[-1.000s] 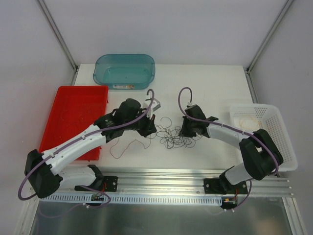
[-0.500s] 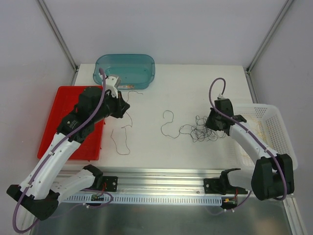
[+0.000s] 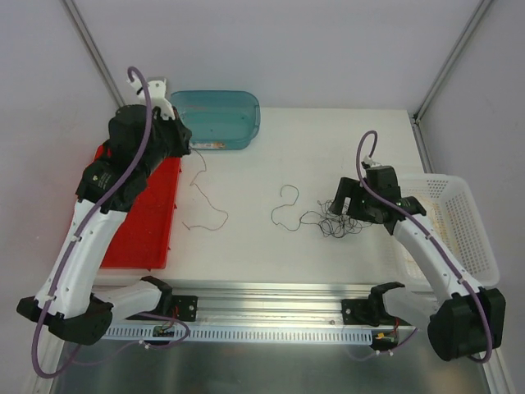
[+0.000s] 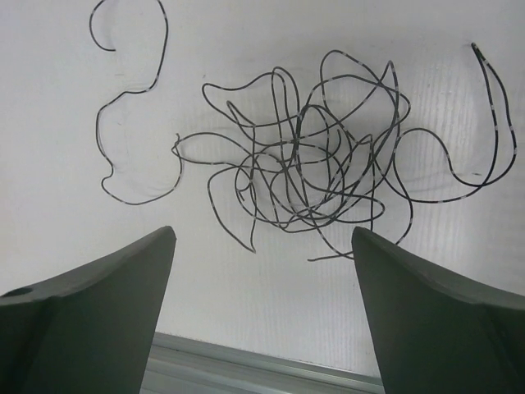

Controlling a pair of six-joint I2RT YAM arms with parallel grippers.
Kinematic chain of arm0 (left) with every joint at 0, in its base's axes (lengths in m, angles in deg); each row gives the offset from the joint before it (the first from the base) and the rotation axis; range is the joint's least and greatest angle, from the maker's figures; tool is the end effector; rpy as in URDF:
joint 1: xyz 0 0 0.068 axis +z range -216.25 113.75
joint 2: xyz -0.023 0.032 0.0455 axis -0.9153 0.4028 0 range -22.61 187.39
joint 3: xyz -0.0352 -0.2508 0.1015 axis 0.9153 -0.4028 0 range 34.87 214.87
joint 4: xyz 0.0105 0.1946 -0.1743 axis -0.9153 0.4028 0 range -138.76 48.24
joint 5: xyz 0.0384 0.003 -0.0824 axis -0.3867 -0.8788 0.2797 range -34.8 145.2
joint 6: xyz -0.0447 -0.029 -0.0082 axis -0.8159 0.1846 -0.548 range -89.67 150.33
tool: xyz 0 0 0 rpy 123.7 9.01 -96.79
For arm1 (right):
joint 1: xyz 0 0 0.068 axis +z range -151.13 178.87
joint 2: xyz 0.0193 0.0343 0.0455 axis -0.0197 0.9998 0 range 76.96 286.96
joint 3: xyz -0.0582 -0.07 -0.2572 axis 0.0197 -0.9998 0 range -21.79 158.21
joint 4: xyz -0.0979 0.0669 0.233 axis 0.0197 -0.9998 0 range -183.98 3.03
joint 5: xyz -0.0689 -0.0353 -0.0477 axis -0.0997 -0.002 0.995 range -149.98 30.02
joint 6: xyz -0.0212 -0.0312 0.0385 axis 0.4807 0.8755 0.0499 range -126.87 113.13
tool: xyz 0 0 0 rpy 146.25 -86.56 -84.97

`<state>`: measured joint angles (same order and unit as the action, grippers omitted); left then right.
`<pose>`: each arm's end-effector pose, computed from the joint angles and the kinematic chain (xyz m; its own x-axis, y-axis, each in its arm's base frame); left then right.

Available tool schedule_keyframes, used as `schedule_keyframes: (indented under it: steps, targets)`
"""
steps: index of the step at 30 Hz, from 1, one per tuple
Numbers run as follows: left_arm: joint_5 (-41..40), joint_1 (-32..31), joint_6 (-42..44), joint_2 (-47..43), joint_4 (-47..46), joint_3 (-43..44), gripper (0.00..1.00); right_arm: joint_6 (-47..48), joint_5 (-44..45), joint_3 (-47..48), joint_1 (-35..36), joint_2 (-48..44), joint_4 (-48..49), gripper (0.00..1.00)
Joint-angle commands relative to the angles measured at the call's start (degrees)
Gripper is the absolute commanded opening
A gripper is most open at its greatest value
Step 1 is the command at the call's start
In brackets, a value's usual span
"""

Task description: Untangle the cables

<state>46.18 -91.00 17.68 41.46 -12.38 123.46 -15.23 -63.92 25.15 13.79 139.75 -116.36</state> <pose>0.1925 -0.0827 0.4849 -0.2421 -0.1264 -0.9620 0.2268 0.9566 -0.1828 0.2201 0.0612 0.2614 -0.7230 -0.0426 -0.6896 -0.2007 0.9680 0.1506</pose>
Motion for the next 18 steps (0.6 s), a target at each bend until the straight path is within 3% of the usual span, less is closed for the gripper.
schedule_keyframes:
  steps: [1, 6, 10, 14, 18]
  targets:
    - [-7.41, 4.0, -0.71, 1.58, 2.11, 7.28, 0.0, 3.17, -0.45, 2.63, 0.64, -5.37, -4.01, 0.94]
    - [-4.97, 17.68, -4.57, 2.99, 5.28, 13.08, 0.0, 3.7, -1.68, 2.63, 0.82, -9.6, -6.38, 1.0]
    - [-3.73, 25.97, -7.74, 2.29, 5.45, 11.69, 0.0, 3.7, -2.64, 2.37, 0.82, -11.54, -7.17, 0.99]
    - [-2.85, 32.91, -11.26, 1.41, 5.02, 3.44, 0.0, 3.18, -3.96, 1.4, 0.9, -12.33, -6.39, 1.0]
    - [-1.36, 39.86, -13.36, 2.02, 2.04, -10.09, 0.0, 2.39, -5.54, -0.18, 1.25, -12.33, -5.42, 1.0]
